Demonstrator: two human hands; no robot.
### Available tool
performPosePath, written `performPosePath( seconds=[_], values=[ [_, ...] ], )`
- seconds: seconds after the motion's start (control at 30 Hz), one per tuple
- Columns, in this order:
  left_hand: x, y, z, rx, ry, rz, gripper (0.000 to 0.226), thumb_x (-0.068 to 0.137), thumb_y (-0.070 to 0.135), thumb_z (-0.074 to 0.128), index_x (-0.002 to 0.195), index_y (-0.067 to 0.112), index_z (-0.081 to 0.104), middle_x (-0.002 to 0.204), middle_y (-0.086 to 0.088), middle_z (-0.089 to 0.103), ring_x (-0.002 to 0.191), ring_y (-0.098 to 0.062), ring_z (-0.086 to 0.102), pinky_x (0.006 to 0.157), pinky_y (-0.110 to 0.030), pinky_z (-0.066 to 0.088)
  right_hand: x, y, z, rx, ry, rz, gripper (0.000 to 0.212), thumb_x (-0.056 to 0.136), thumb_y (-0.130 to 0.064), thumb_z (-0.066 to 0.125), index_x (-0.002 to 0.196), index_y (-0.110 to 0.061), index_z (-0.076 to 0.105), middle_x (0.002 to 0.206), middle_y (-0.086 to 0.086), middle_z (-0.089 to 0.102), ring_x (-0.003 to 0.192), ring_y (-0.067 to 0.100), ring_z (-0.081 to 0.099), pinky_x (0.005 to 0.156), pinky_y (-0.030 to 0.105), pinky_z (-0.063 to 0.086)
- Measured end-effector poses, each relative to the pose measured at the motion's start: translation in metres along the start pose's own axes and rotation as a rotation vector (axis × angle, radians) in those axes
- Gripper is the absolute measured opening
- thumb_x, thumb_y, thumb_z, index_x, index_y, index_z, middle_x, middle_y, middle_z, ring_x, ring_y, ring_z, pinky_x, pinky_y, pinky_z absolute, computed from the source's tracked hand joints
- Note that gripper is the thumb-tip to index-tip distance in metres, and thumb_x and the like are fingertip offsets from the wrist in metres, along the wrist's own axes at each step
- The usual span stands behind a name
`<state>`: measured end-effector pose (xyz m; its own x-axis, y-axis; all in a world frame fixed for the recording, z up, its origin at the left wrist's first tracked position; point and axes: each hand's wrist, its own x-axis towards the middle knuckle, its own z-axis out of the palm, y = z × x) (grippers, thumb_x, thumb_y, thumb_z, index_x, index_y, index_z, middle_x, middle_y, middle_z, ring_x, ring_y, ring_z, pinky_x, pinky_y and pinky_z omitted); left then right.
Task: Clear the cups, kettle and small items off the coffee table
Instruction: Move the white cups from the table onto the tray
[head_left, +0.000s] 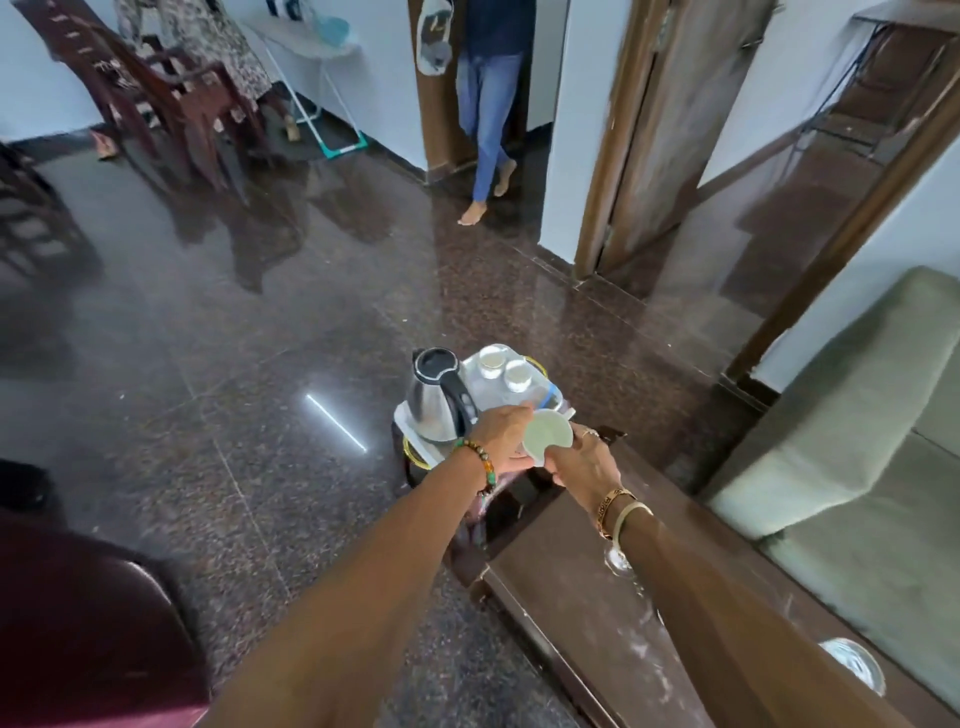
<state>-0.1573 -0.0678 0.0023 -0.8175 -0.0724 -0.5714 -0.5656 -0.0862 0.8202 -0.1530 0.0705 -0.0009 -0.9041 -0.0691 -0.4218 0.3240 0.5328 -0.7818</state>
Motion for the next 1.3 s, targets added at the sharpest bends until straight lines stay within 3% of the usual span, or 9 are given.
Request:
performPosePath(
  seconds=[0.2, 0.33, 0.47, 0.57, 0.7, 0.87, 0.97, 1.13, 1.3],
  values=[
    [0.031, 0.006, -0.034, -0.050, 0.050, -0.015, 0.018, 0.098, 0.040, 0.048, 0.086, 0.028, 0.055, 0.106, -0.006, 0.058, 0.115, -0.032, 0.061, 0.093, -0.045, 0.054, 0.027, -0.025, 0.028, 0.028, -0.027, -0.019, 0.059, 0.060, -0.031, 0.054, 0.115, -0.014, 0.067, 0.083, 0.000, 0.061, 0.078, 0.026, 0.054, 0.084, 0.043, 0.051],
    [0.058, 0.004, -0.047, -0.043, 0.106, -0.041, 0.021, 0.096, 0.041, 0.050, 0.080, 0.029, 0.052, 0.098, -0.004, 0.058, 0.115, -0.034, 0.061, 0.078, -0.038, 0.058, 0.054, -0.028, 0.043, 0.042, -0.062, 0.004, 0.044, 0.060, -0.032, 0.052, 0.100, -0.024, 0.068, 0.090, 0.002, 0.071, 0.093, 0.029, 0.068, 0.092, 0.047, 0.056],
    [0.091, 0.013, -0.056, -0.050, 0.091, -0.069, 0.023, 0.094, 0.041, 0.053, 0.096, 0.018, 0.058, 0.102, -0.006, 0.062, 0.102, -0.030, 0.066, 0.076, -0.038, 0.060, 0.085, -0.034, 0.047, 0.095, -0.052, 0.040, 0.043, 0.058, -0.034, 0.054, 0.099, -0.028, 0.065, 0.088, 0.000, 0.071, 0.094, 0.029, 0.069, 0.093, 0.048, 0.057],
    [0.113, 0.025, -0.059, -0.149, 0.095, -0.114, 0.022, 0.090, 0.034, 0.062, 0.099, 0.014, 0.062, 0.110, -0.011, 0.064, 0.097, -0.028, 0.067, 0.077, -0.040, 0.061, 0.112, -0.042, 0.046, 0.112, -0.037, 0.062, 0.057, 0.058, -0.036, 0.057, 0.111, -0.017, 0.063, 0.096, 0.006, 0.072, 0.097, 0.031, 0.069, 0.093, 0.049, 0.056],
    [0.140, 0.042, -0.063, -0.131, 0.080, -0.111, 0.031, 0.090, 0.037, 0.062, 0.109, 0.012, 0.062, 0.109, -0.007, 0.064, 0.090, -0.023, 0.067, 0.078, -0.042, 0.061, 0.143, -0.054, 0.045, 0.144, -0.017, 0.084, 0.057, 0.060, -0.037, 0.057, 0.114, -0.016, 0.062, 0.097, 0.010, 0.073, 0.094, 0.032, 0.069, 0.092, 0.050, 0.056],
    [0.184, 0.063, -0.070, -0.081, 0.020, -0.156, 0.028, 0.091, 0.031, 0.063, 0.112, 0.014, 0.061, 0.120, -0.012, 0.059, 0.104, -0.029, 0.063, 0.085, -0.044, 0.058, 0.177, -0.060, 0.054, 0.218, 0.031, 0.149, 0.060, 0.057, -0.035, 0.057, 0.113, -0.013, 0.062, 0.093, 0.013, 0.069, 0.084, 0.029, 0.061, 0.085, 0.047, 0.057],
    [0.212, 0.067, -0.072, 0.049, -0.049, -0.128, 0.036, 0.095, 0.026, 0.056, 0.127, 0.009, 0.055, 0.118, -0.008, 0.057, 0.112, -0.030, 0.060, 0.088, -0.042, 0.057, 0.199, -0.059, 0.060, 0.258, 0.064, 0.190, 0.065, 0.054, -0.035, 0.058, 0.113, -0.009, 0.063, 0.093, 0.013, 0.063, 0.082, 0.027, 0.055, 0.077, 0.044, 0.052],
    [0.256, 0.078, -0.075, 0.132, -0.149, -0.146, 0.038, 0.097, 0.019, 0.051, 0.134, 0.007, 0.052, 0.134, -0.017, 0.055, 0.123, -0.035, 0.055, 0.093, -0.043, 0.054, 0.238, -0.057, 0.073, 0.290, 0.150, 0.282, 0.067, 0.049, -0.041, 0.057, 0.108, -0.011, 0.065, 0.088, 0.011, 0.066, 0.077, 0.025, 0.061, 0.079, 0.047, 0.057],
    [0.294, 0.081, -0.069, 0.167, -0.218, -0.182, 0.037, 0.096, 0.014, 0.049, 0.132, 0.006, 0.054, 0.136, -0.018, 0.054, 0.122, -0.034, 0.056, 0.084, -0.037, 0.054, 0.269, -0.045, 0.082, 0.344, 0.218, 0.366, 0.068, 0.050, -0.040, 0.057, 0.109, -0.009, 0.063, 0.075, 0.004, 0.061, 0.065, 0.022, 0.055, 0.070, 0.039, 0.048]
  ],
)
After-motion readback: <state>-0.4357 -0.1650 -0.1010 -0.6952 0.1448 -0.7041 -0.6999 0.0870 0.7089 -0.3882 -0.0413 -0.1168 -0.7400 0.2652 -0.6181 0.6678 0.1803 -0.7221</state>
